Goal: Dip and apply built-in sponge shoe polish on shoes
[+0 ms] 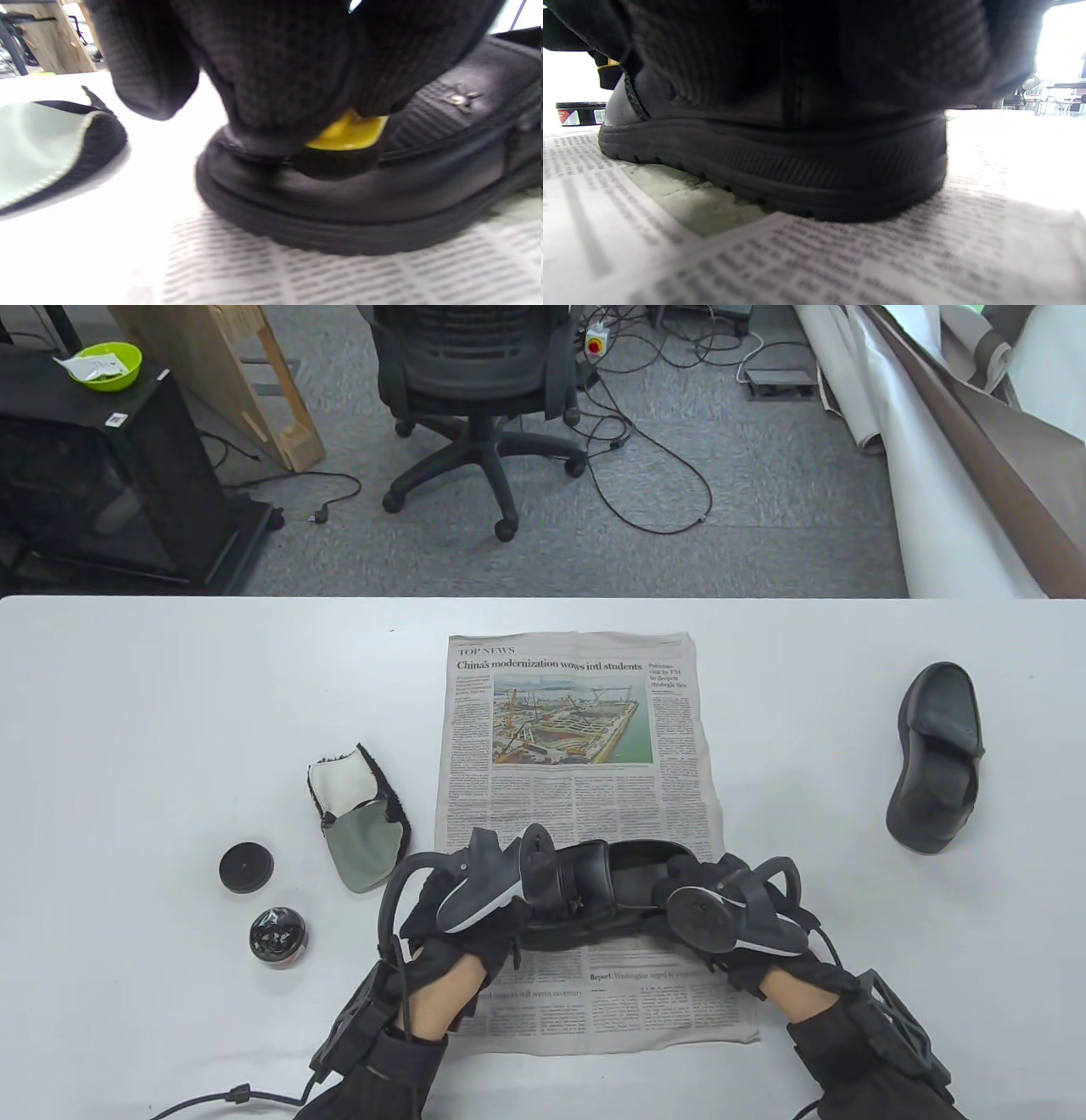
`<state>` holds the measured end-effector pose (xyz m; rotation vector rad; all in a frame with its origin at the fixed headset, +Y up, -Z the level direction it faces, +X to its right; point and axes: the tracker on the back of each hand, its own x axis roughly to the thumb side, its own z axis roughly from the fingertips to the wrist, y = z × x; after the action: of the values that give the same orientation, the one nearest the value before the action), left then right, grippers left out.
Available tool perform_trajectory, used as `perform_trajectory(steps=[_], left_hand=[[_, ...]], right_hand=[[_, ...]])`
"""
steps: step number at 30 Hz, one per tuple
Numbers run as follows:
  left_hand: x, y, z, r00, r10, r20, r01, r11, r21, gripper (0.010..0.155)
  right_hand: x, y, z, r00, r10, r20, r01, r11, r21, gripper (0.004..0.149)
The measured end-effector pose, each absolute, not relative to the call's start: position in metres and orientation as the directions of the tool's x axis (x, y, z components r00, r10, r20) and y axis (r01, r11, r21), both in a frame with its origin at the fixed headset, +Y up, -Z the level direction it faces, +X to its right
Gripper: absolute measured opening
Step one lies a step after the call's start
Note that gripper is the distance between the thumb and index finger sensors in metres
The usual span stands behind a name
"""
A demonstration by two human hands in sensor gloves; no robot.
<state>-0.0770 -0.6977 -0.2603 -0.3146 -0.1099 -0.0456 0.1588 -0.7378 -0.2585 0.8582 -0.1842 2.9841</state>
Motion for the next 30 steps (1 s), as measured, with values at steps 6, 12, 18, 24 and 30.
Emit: perform_trajectory(steps=[6,12,18,24,30], left_hand=[[-0.072,-0.700,-0.270,0.992,0.036,0.123,-0.012,0.982,-0.190,0.051],[-0.074,-0.705,-0.282,0.995,-0.012,0.096,0.019,0.998,-0.066,0.051],[-0.085,-0.708,-0.294,0.999,-0.027,0.023,0.029,0.994,-0.102,0.051],[-0.099,-0.706,-0.292,1.000,-0.026,-0.013,0.023,0.987,-0.160,0.051],[-0.101,-0.699,-0.280,0.999,-0.046,0.028,0.051,0.974,-0.219,0.051]], right_hand=[[0.160,-0.737,-0.261,-0.839,0.030,0.544,-0.078,-0.995,-0.065,0.041],[0.160,-0.737,-0.263,-0.832,0.051,0.552,-0.094,-0.994,-0.050,0.041],[0.161,-0.738,-0.263,-0.832,0.051,0.552,-0.096,-0.994,-0.053,0.041],[0.155,-0.735,-0.261,-0.837,-0.022,0.546,-0.001,-0.999,-0.042,0.045],[0.153,-0.735,-0.260,-0.849,-0.017,0.529,-0.001,-0.999,-0.034,0.041]])
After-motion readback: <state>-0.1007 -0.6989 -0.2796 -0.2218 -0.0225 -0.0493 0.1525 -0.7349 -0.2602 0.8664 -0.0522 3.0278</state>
